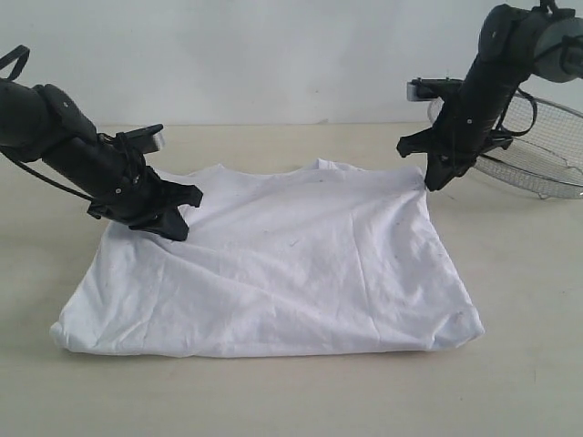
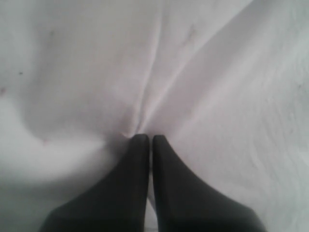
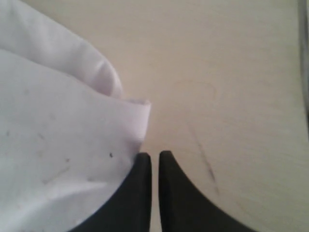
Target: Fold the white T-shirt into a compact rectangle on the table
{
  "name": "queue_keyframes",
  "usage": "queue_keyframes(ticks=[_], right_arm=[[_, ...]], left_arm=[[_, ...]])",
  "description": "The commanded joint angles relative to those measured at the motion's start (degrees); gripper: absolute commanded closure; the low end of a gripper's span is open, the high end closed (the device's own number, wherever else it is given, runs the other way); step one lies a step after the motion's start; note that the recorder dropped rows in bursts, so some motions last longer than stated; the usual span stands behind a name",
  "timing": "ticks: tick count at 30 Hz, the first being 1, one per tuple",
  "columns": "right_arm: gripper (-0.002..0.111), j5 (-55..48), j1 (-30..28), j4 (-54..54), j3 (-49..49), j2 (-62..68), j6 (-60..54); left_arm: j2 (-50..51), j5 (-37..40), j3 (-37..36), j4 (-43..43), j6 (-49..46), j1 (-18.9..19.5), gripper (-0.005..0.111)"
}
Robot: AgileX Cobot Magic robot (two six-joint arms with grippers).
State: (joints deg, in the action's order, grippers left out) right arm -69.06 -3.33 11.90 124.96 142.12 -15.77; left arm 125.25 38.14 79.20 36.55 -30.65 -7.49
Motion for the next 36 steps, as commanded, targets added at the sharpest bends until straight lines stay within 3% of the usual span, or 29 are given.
queue_keyframes(ticks=[1,7,13,19,25,30,36], right_arm=[[0.108,-0.9,-0.1,-0.5,1.7,-0.5,-0.6],[0.108,-0.9,-0.1,-0.3,6.8,-2.0,-0.6],[0.108,-0.9,-0.1,7.1,7.0,-5.0,-5.7],[0.108,-0.9,-0.1,6.8,6.5,-6.4,-5.6],[0.108,-0.9,-0.1,7.5,-0.7,-10.9,-5.6],[0.108,-0.9,-0.1,9.7,-11.9,-16.3,-9.5],[0.108,-0.9,-0.1,9.7,-22.5,-22.7,-11.9]], left_arm=[[1.2,0.5,-0.9,-4.5,0.3,0.5,0.102],[1.2,0.1,-0.9,-4.4,0.3,0.5,0.102],[-0.2,-2.1,-0.9,-4.4,0.3,0.5,0.102],[-4.3,-5.5,-0.8,-4.7,0.0,0.9,0.102],[-6.5,-9.1,-0.6,-4.3,-2.3,1.0,0.102],[-8.3,-6.0,-0.6,-5.8,-2.8,1.0,0.102],[-12.6,-2.0,-1.7,-13.9,0.3,2.0,0.102]])
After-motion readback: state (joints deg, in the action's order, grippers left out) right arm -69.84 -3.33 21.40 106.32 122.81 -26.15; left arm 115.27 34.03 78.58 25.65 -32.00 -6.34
